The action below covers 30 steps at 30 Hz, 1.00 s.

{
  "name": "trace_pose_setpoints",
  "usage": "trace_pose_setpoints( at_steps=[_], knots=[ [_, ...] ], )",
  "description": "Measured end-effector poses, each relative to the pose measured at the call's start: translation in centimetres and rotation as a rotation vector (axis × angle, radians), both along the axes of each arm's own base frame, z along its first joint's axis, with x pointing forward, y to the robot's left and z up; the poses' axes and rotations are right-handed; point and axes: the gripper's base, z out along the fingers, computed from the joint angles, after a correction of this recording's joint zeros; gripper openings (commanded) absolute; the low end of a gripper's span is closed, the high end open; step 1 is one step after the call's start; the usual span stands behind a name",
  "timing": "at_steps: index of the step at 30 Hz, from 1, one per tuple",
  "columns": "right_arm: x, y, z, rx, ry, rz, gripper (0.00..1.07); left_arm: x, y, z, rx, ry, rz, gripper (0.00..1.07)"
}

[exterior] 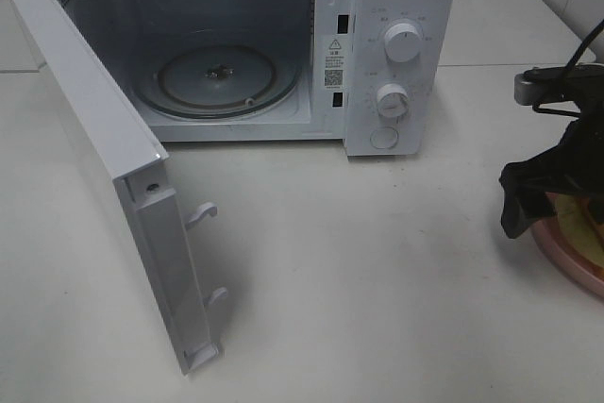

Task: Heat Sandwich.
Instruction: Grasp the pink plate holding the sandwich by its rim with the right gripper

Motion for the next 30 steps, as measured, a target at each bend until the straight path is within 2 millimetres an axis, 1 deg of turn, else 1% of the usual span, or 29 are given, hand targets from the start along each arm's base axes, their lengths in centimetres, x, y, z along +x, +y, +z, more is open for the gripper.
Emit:
trace_pose_setpoints(
  at_steps=[3,6,8,9,11,14,16,20,24,27,28,29,30],
  knots=[
    [0.5,0.1,-1.2,-0.001,0.014,-0.001,0.90,0.0,0.0,0.0,0.000,0.000,0.000,0.98],
    [0.8,0.0,-1.7,-0.011,0.011,0.007,0.90,0.0,0.0,0.0,0.000,0.000,0.000,0.98],
    [1.2,-0.1,-2.6,-0.026,0.021,0.002,0.90,0.0,0.0,0.0,0.000,0.000,0.000,0.98],
    [1.2,-0.1,-2.6,-0.026,0.021,0.002,0.90,0.0,0.0,0.0,0.000,0.000,0.000,0.98],
    [1.4,-0.2,-3.5,-0.040,0.037,0.007,0.90,0.0,0.0,0.0,0.000,0.000,0.000,0.98],
    [1.5,-0.2,-4.0,-0.042,0.044,0.001,0.89,0.0,0.0,0.0,0.000,0.000,0.000,0.98],
    [1.6,-0.2,-4.8,-0.044,0.067,0.002,0.89,0.0,0.0,0.0,0.000,0.000,0.000,0.98],
    [1.7,-0.2,-5.4,-0.046,0.077,0.004,0.88,0.0,0.0,0.0,0.000,0.000,0.000,0.98],
    [1.8,-0.2,-5.4,-0.045,0.070,0.004,0.87,0.0,0.0,0.0,0.000,0.000,0.000,0.98],
    [1.8,-0.2,-5.4,-0.045,0.070,0.004,0.84,0.0,0.0,0.0,0.000,0.000,0.000,0.98],
    [1.8,-0.2,-5.4,-0.046,0.070,0.005,0.82,0.0,0.0,0.0,0.000,0.000,0.000,0.98],
    [1.8,-0.2,-5.4,-0.046,0.070,0.005,0.74,0.0,0.0,0.0,0.000,0.000,0.000,0.98],
    [1.8,-0.2,-5.4,-0.047,0.070,0.007,0.68,0.0,0.0,0.0,0.000,0.000,0.000,0.98]
  ],
)
